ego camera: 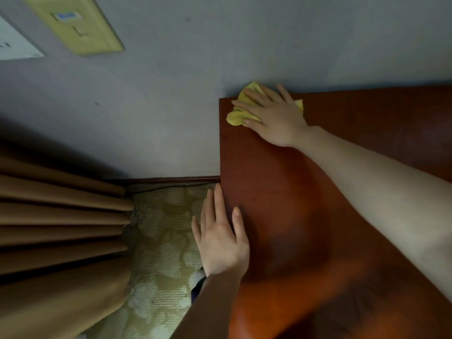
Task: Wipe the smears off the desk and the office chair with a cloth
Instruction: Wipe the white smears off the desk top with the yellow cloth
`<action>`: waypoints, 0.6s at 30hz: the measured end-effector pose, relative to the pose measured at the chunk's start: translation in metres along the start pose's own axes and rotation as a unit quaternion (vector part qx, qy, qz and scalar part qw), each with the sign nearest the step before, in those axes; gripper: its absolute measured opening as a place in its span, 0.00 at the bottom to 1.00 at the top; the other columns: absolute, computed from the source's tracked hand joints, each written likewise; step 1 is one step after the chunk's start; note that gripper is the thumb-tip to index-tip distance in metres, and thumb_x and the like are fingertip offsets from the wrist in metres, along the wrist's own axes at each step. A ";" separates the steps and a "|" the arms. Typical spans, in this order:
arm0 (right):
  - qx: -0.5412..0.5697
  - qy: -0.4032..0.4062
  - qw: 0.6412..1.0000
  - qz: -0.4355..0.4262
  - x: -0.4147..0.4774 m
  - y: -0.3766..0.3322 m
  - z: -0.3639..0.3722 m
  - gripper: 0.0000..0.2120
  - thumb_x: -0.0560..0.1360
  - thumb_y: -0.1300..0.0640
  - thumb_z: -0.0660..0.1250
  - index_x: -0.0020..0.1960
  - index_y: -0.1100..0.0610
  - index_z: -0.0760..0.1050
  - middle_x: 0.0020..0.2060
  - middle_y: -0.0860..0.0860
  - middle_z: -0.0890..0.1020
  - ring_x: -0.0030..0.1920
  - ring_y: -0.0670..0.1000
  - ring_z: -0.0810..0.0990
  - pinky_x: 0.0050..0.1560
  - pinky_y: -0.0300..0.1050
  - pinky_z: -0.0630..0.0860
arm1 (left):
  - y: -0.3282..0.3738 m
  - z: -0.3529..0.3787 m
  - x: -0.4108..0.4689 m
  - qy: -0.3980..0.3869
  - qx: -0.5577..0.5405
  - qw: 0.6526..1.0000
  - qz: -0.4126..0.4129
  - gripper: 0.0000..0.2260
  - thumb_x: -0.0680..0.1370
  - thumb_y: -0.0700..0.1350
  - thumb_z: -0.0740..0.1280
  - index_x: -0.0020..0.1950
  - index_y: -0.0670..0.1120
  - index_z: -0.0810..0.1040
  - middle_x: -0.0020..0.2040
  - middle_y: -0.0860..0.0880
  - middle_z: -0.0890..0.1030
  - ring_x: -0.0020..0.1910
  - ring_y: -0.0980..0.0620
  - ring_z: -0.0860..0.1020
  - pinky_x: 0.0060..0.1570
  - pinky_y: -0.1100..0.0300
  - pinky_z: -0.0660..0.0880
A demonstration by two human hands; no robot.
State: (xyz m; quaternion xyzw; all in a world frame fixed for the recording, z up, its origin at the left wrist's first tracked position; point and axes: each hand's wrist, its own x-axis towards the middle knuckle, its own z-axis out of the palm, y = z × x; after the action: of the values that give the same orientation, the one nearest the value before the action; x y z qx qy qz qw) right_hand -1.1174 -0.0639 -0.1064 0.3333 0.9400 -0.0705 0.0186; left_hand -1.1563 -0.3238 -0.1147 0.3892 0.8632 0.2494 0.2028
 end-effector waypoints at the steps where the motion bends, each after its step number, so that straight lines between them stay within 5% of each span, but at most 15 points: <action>1: -0.002 0.000 1.000 -0.001 0.006 -0.009 0.002 0.23 0.80 0.41 0.49 0.75 0.38 0.52 0.77 0.46 0.54 0.76 0.52 0.48 0.72 0.56 0.38 | 0.000 0.000 0.000 0.002 -0.001 1.000 0.000 0.31 0.75 0.61 0.38 0.78 0.54 0.51 0.77 0.53 0.58 0.76 0.55 0.55 0.75 0.49 0.49; 12: -0.011 -0.016 0.996 -0.092 -0.037 -0.059 0.012 0.23 0.80 0.41 0.49 0.75 0.37 0.52 0.77 0.46 0.52 0.76 0.52 0.45 0.73 0.53 0.38 | 0.000 0.001 0.001 -0.009 -0.038 0.999 -0.027 0.30 0.76 0.62 0.42 0.78 0.55 0.52 0.78 0.52 0.54 0.77 0.53 0.51 0.75 0.47 0.42; 18: 0.004 -0.030 0.997 -0.076 -0.085 -0.087 0.017 0.24 0.80 0.41 0.49 0.75 0.38 0.51 0.77 0.45 0.49 0.76 0.50 0.42 0.73 0.53 0.38 | -0.003 -0.009 -0.010 0.072 -0.185 0.980 -0.019 0.27 0.77 0.55 0.52 0.73 0.45 0.66 0.74 0.45 0.63 0.74 0.48 0.59 0.73 0.44 0.54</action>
State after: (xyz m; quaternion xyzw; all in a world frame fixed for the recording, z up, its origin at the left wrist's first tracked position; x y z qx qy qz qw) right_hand -1.1064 -0.1859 -0.1054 0.2583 0.9615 -0.0852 0.0401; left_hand -1.1561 -0.3356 -0.1078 0.3092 0.8217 0.4284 0.2140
